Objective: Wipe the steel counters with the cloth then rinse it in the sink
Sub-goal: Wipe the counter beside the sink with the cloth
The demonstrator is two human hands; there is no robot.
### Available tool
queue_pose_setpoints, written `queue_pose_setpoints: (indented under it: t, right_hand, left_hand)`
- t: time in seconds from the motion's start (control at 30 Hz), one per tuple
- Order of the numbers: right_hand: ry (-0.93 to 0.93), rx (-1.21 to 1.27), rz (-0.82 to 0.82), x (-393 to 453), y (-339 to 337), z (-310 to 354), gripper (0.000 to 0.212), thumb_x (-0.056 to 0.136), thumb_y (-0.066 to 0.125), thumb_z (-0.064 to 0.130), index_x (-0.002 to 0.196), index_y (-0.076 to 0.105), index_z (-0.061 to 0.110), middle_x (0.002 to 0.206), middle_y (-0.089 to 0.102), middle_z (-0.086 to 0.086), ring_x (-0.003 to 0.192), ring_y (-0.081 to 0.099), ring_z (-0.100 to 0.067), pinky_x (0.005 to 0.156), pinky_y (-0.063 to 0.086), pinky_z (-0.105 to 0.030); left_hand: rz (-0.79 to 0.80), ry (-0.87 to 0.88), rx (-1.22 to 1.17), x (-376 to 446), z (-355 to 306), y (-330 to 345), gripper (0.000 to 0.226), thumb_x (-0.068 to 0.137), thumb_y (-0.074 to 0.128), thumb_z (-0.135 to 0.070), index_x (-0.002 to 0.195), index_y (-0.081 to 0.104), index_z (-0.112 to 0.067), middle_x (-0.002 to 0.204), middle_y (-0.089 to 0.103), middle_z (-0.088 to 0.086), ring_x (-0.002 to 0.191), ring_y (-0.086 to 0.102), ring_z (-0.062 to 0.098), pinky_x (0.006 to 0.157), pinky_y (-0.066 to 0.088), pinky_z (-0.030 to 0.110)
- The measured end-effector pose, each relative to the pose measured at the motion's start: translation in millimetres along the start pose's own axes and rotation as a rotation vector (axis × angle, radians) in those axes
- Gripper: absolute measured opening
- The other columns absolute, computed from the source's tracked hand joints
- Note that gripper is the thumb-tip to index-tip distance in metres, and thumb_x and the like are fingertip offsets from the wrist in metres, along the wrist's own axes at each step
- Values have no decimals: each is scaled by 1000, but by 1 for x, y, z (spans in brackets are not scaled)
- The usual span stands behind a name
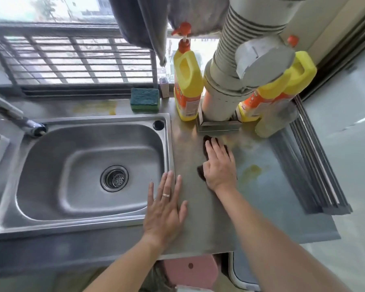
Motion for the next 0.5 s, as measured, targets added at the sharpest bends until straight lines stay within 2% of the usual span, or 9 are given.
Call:
queue_pose_setpoints:
  t: [0.17,0.37,0.43,0.5]
  right_hand:
    - [84,50,-36,-15,-10,-28,53,90,44,17,140,60,11,149,55,-11,140,49,-28,112,41,-48]
    - [328,-7,-103,-93,-67,-143,50,83,63,-10,133,63,-1,140,58,-24,122,60,-44,103,51,-56]
    - [363,29,-140,-110,-88,-161,49,85,60,-14,133,62,-3,140,58,-23,124,59,-42,107,48,-51]
    - [376,35,-177,-122,-100,-159,47,91,55,-8,137,58,0,144,54,-21,132,53,-39,111,41,-47]
  left_hand:
    - [15,15,18,-1,-2,0,74,100,42,-42,162,15,-15,171,3,6,158,4,20,125,16,56]
    - [1,73,52,3,-8,-5,70,99,40,-41,159,27,-9,169,17,11,157,15,26,121,26,55]
    - [9,125,37,13,-20,-9,70,99,43,-40,159,28,-6,168,20,10,157,16,26,121,28,53]
    - [20,139,13,29,-31,-11,70,99,46,-38,158,28,-5,168,22,10,157,16,27,122,28,52]
Point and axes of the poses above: each hand's wrist, its own x-axis towards the middle knuckle, its own y-axis out of the palm, z = x × y, the point moved 9 cm from there along x, towards the middle knuckle
